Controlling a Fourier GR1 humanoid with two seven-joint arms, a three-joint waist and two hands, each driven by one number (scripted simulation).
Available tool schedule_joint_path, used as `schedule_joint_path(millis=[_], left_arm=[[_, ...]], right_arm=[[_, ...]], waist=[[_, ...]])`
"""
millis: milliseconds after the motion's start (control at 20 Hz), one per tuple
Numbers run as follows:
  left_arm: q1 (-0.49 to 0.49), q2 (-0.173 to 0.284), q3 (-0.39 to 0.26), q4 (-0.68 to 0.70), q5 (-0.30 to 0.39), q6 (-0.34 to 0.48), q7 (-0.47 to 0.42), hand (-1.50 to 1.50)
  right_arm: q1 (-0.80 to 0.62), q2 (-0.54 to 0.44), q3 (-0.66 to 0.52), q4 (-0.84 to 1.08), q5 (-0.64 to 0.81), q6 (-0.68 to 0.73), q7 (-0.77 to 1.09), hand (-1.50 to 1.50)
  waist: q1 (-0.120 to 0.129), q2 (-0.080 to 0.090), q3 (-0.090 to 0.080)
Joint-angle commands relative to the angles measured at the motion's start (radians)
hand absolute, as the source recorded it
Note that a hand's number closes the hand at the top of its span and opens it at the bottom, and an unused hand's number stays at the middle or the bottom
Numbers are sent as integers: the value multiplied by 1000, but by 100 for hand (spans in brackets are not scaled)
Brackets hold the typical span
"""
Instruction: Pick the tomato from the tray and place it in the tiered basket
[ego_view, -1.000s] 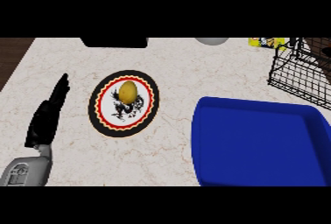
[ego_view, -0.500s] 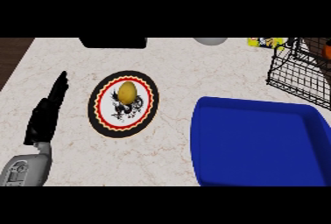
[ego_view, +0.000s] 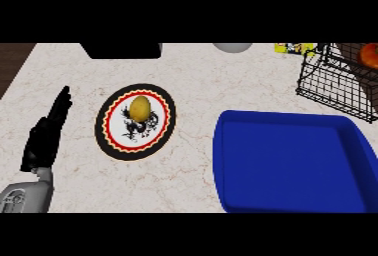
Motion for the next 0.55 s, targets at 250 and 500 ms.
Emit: schedule_joint_path(millis=[250,500], left_arm=[[61,-22,9,-1,-7,23,-35,0],[54,31,45,-40,16,-15,22,0]], right_arm=[[339,-112,-162,-230,-219,233,-45,-150],[538,-81,-274,-471,-363,331,-64,-150]], waist=[[-39,-7,0],[-44,-9,-1]])
